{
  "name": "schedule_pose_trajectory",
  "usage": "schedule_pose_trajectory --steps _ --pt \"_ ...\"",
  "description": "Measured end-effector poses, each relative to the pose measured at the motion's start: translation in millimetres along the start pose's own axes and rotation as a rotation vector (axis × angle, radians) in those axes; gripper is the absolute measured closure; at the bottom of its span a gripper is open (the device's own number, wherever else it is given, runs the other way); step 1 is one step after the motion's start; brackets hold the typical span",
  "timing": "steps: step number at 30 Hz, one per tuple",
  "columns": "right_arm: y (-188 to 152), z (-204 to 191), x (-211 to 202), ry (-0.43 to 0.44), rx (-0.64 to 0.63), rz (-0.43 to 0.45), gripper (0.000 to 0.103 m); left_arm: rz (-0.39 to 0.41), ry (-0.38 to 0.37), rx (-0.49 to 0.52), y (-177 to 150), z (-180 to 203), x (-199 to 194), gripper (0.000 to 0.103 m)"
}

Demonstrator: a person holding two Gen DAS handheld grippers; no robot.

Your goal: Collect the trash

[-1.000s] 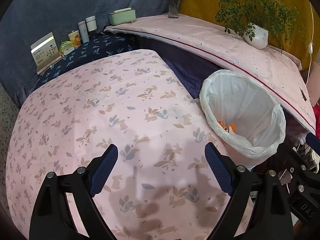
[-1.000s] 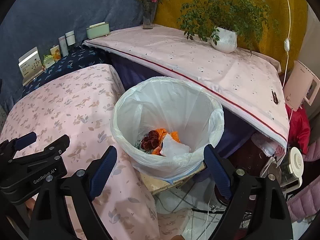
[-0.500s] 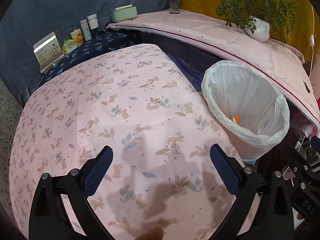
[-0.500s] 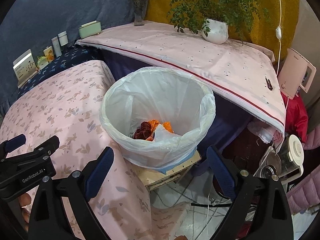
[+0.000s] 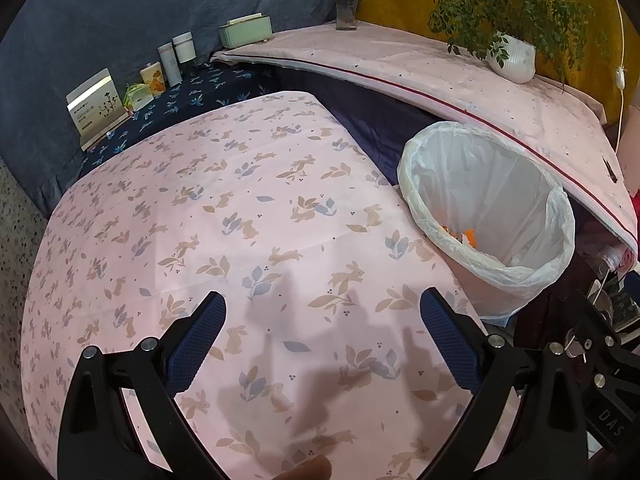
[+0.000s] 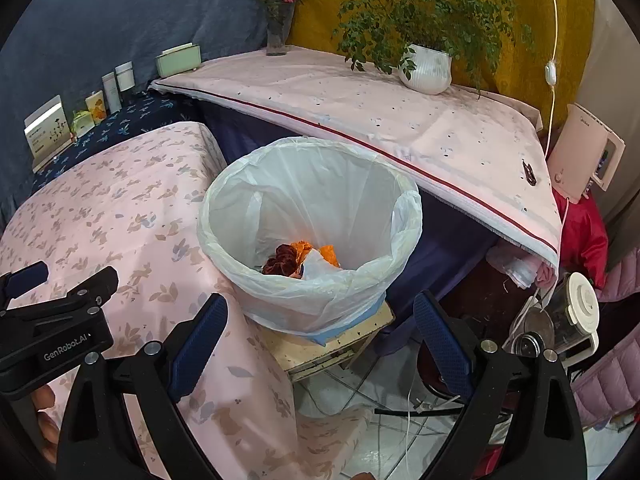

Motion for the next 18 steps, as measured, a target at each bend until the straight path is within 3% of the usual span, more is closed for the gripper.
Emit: schedule_pose_trajectory --steps 18 --pt "27.3 -0.8 -38.1 -0.022 -0.031 0.001 0.013 0.009 -0.025 -0.006 23.7 6.8 -33.3 0.010"
Point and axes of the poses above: each gripper's, at about its wrist camera, not at the fingertips, and x roughly the way its jaws point, z to its right, y to its top, the point moved 6 cm from there along x, roughly the way its jaws point, and after that the axes turned 9 degrees about -z, right-handed, at the moved point
